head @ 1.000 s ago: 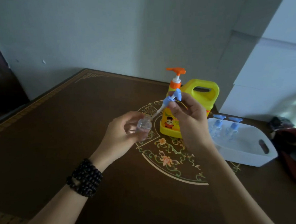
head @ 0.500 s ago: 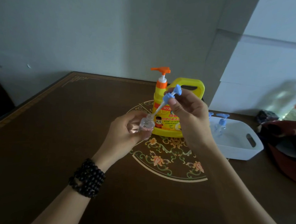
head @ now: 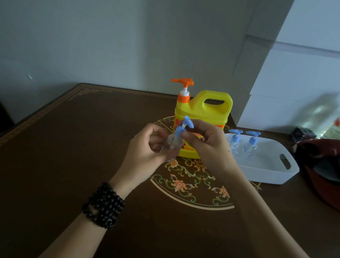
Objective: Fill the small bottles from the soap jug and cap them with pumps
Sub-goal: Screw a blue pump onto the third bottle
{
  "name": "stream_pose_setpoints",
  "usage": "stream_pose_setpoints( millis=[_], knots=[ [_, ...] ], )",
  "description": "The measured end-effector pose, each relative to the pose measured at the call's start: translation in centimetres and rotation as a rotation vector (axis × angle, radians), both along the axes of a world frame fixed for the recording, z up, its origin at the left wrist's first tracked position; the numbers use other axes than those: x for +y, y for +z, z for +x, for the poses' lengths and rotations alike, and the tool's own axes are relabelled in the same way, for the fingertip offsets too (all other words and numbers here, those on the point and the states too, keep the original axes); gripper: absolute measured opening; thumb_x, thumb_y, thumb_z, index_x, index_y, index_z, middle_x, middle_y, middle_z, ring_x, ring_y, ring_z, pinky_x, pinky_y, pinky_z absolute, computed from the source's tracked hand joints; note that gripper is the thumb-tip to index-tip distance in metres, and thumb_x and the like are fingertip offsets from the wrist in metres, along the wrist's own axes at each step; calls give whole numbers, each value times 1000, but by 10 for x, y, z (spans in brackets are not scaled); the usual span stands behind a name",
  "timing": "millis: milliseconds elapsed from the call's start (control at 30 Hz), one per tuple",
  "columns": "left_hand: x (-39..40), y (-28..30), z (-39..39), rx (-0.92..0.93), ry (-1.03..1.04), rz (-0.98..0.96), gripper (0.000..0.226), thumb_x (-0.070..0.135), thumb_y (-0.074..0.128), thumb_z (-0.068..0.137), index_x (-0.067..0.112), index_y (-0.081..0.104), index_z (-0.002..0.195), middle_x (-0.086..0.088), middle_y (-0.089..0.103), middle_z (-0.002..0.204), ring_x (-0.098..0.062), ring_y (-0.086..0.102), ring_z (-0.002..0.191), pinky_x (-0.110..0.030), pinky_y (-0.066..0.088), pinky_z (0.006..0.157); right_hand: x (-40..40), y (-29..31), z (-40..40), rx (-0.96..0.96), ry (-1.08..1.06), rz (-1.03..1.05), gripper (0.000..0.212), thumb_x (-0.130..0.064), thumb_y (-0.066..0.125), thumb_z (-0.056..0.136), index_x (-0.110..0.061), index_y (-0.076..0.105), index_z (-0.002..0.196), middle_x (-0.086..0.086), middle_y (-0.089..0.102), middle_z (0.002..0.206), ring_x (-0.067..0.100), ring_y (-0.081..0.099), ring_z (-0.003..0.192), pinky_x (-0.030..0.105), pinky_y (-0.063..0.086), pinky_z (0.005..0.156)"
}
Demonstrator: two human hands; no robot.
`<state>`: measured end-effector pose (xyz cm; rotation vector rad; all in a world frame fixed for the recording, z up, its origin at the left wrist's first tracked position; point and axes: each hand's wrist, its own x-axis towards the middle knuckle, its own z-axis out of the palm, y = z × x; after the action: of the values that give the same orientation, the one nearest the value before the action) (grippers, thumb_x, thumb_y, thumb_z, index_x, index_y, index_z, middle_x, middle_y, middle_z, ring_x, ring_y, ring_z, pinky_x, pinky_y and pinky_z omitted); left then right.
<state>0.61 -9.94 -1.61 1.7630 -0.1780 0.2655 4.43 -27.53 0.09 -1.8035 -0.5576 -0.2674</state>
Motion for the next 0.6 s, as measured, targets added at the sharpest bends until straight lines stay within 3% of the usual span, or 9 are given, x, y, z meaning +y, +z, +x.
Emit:
stream_pose_setpoints(
  millis=[200, 267, 333, 433, 533, 600],
  knots=[
    [1, -5, 4, 19, 9, 14, 42, 14, 90, 73, 9, 56, 97, -6, 79, 93, -27, 77, 88, -58, 61, 79, 3, -4, -1, 18, -76, 7, 23, -21, 78, 83, -12, 68, 101, -3, 71, 91, 12, 67, 90, 34, 55, 81],
    [0, -6, 4, 26, 12, 13, 41, 13, 90, 73, 9, 56, 96, -7, 79, 93, -26, 77, 87, -57, 61, 79, 4, -4, -3, 55, -86, 4, 40, -34, 82, 75, -15, 64, 105, -4, 69, 90, 12, 65, 90, 33, 54, 81],
    [-1, -6, 3, 22, 20, 10, 40, 12, 89, 73, 8, 55, 95, -7, 79, 91, -26, 77, 87, -57, 62, 78, 4, -6, -4, 108, -35, 48, 58, -41, 79, 73, -17, 58, 121, -1, 69, 100, 13, 65, 98, 35, 56, 85],
    [-1, -4, 2, 20, 29, 5, 43, 12, 90, 72, 6, 54, 95, -9, 78, 91, -31, 76, 88, -59, 60, 80, 0, -5, -5, 147, 99, 213, 55, -25, 68, 88, -18, 47, 138, 8, 67, 114, 19, 63, 112, 30, 54, 84],
    [-1, -3, 3, 20, 31, -4, 45, 13, 91, 71, 7, 53, 93, -11, 78, 91, -34, 75, 90, -60, 59, 81, -2, -2, -6, 135, 130, 243, 47, -1, 59, 95, -17, 48, 138, 11, 69, 113, 20, 64, 112, 25, 53, 81],
    [-1, -5, 4, 22, 27, -6, 45, 14, 91, 71, 8, 53, 93, -11, 78, 91, -33, 75, 89, -60, 59, 81, 0, 0, -6, 123, 97, 205, 45, 3, 61, 93, -15, 52, 134, 9, 71, 108, 19, 66, 108, 26, 54, 79]
  ],
)
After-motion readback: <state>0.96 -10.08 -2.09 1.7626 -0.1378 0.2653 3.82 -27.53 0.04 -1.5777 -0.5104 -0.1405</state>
